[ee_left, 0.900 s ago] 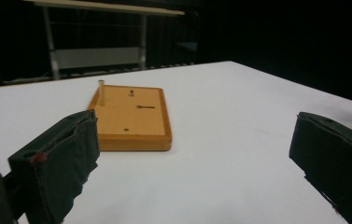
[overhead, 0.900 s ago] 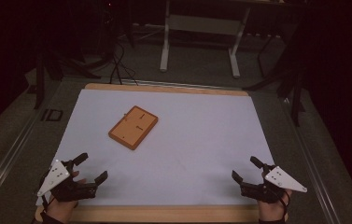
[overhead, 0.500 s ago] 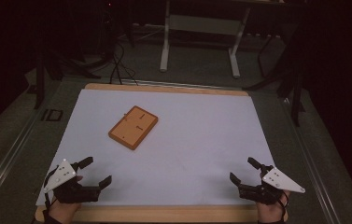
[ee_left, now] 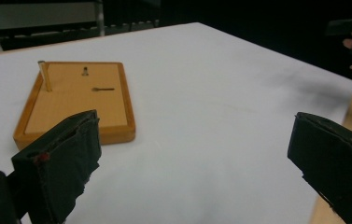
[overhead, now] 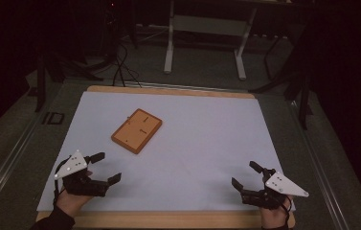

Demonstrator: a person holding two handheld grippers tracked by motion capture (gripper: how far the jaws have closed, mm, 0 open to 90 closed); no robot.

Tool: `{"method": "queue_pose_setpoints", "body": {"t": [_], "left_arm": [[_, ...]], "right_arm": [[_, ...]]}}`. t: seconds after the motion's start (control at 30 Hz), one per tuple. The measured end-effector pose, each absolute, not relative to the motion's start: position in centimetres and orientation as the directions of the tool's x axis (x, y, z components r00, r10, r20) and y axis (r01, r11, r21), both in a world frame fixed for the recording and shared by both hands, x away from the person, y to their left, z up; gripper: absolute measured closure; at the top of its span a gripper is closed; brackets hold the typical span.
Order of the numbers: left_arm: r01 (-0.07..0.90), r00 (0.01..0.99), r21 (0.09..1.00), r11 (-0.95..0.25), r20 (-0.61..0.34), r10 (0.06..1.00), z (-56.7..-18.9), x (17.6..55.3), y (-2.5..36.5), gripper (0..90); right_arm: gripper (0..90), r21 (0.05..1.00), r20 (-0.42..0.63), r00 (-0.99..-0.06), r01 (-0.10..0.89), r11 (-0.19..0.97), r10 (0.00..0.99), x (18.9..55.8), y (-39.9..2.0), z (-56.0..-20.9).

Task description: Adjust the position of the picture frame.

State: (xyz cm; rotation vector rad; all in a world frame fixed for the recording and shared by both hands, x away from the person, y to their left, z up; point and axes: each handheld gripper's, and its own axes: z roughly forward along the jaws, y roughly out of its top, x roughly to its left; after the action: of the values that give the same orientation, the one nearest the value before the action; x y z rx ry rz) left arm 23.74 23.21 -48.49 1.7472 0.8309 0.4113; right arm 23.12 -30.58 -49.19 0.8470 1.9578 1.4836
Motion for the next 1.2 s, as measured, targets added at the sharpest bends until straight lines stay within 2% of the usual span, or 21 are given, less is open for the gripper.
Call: {"method": "queue_pose_setpoints", "body": {"t": [0.47,0.67,1.2], "left_arm": [[0.302,0.652,0.941,-0.15,-0.089,0.753,-47.4,28.2,22.6,3.6],[0.322,0.635,0.936,-0.142,-0.102,0.766,-47.4,30.5,22.6,3.6],[0.366,0.59,0.916,-0.164,-0.092,0.802,-48.9,36.2,21.7,6.7]], "right_arm": [[11.4,0.967,-0.034,-0.653,0.171,0.191,0.756,22.8,-30.5,-48.9],[11.4,0.962,-0.061,-0.662,0.161,0.221,0.747,22.6,-30.1,-48.8],[11.4,0.965,-0.039,-0.676,0.167,0.204,0.736,22.7,-30.2,-48.9]]}}
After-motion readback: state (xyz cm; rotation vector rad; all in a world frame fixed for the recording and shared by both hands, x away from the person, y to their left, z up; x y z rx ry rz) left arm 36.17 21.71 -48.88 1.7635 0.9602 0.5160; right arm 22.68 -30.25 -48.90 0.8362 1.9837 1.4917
